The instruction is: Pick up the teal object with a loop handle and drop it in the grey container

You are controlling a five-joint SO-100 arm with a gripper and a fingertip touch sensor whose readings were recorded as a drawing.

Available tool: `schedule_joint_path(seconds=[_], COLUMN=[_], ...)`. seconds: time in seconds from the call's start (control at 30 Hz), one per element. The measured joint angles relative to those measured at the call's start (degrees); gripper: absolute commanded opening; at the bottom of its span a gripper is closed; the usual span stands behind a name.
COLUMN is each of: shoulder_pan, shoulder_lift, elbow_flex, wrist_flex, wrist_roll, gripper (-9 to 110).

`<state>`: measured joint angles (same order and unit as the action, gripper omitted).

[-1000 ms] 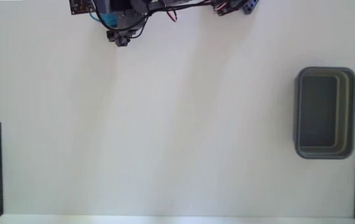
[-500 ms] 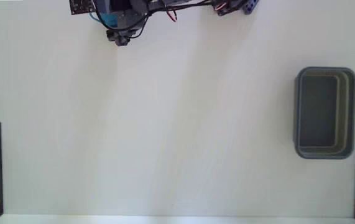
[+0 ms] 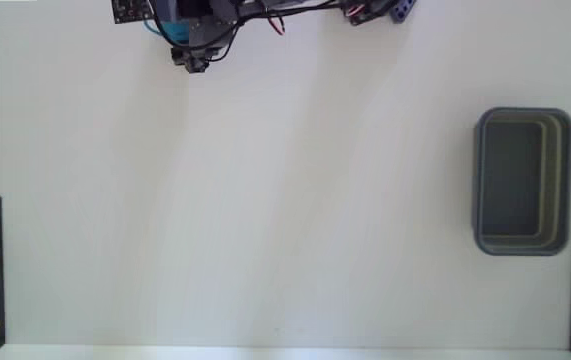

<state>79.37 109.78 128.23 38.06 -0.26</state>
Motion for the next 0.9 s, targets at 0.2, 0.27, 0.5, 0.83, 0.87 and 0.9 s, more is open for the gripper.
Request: schedule_joint_path(seconds=[0.2, 0.27, 0.5, 0.83, 0.87, 0.9], shoulder_pan=[0.0, 0.0, 0.0, 0.0, 0.0, 0.0], shoulder_lift=[0.0, 0.0, 0.0, 0.0, 0.0, 0.0], elbow_flex=[0.0, 0.0, 0.0, 0.0, 0.0, 0.0], wrist_flex=[0.0, 0.0, 0.0, 0.0, 0.0, 0.0], wrist_roll=[0.0, 0.0, 0.0, 0.0, 0.0, 0.0], gripper=[88, 87, 86, 83, 83, 82])
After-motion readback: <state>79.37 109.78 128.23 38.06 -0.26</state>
